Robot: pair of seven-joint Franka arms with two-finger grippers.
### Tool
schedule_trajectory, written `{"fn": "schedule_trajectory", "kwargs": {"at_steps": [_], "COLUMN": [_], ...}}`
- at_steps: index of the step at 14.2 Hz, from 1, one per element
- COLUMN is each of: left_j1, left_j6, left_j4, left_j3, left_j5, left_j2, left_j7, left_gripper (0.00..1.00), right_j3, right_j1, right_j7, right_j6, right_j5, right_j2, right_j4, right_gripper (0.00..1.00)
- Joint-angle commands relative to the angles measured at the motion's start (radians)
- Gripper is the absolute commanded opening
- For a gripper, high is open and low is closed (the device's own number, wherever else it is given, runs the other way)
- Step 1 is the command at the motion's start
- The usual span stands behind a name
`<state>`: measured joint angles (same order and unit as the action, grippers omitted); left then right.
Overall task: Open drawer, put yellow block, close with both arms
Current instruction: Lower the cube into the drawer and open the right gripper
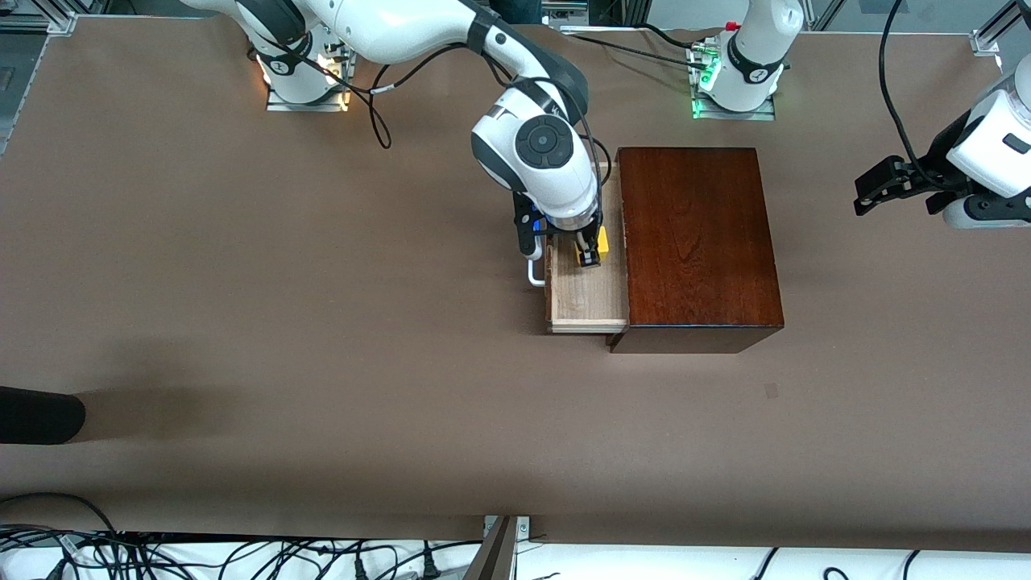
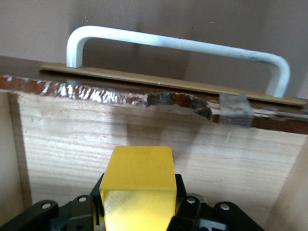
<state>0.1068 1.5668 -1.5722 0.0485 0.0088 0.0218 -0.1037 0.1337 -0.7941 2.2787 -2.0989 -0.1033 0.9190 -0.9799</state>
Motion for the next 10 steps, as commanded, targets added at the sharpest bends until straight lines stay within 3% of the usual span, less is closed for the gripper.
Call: {"fn": "schedule_trajectory", "kwargs": {"at_steps": [1, 4, 5, 6, 7, 8, 9, 10], "left_j1": [-0.001, -0.001, -0.001, -0.001, -0.001, -0.001, -0.001, -0.001], "left_j6": [-0.005, -0.005, -0.005, -0.005, -0.005, -0.005, -0.005, -0.005], "left_j4": [0.026, 0.026, 0.026, 0.026, 0.026, 0.026, 0.026, 0.026], "left_j3": [0.004, 0.004, 0.004, 0.004, 0.004, 0.004, 0.004, 0.004], "left_j5": [-0.012, -0.01, -0.012, -0.01, -0.01, -0.012, -0.012, -0.012], "left_j2": [0.017, 0.017, 0.017, 0.017, 0.017, 0.017, 0.017, 0.018], "left_j7": [0.025, 0.025, 0.025, 0.024, 0.024, 0.025, 0.024, 0.024], "left_gripper": [1.0, 1.0, 1.0, 1.0, 1.0, 1.0, 1.0, 1.0], "right_j3": [-0.005, -0.006, -0.006, -0.006, -0.006, -0.006, -0.006, -0.006], "right_j1": [-0.011, -0.023, -0.025, -0.025, -0.025, -0.025, -0.027, -0.027], "right_j7": [0.03, 0.03, 0.028, 0.028, 0.027, 0.027, 0.027, 0.027], "right_j6": [-0.009, -0.007, -0.009, -0.01, -0.01, -0.009, -0.006, -0.003], "right_j5": [0.005, 0.008, 0.013, 0.023, 0.024, 0.024, 0.025, 0.025], "right_j2": [0.035, 0.041, 0.041, 0.043, 0.043, 0.043, 0.043, 0.043], "right_j4": [0.035, 0.032, 0.032, 0.032, 0.032, 0.032, 0.03, 0.027], "right_gripper": [0.0, 0.0, 0.05, 0.32, 0.48, 0.85, 1.0, 1.0]}}
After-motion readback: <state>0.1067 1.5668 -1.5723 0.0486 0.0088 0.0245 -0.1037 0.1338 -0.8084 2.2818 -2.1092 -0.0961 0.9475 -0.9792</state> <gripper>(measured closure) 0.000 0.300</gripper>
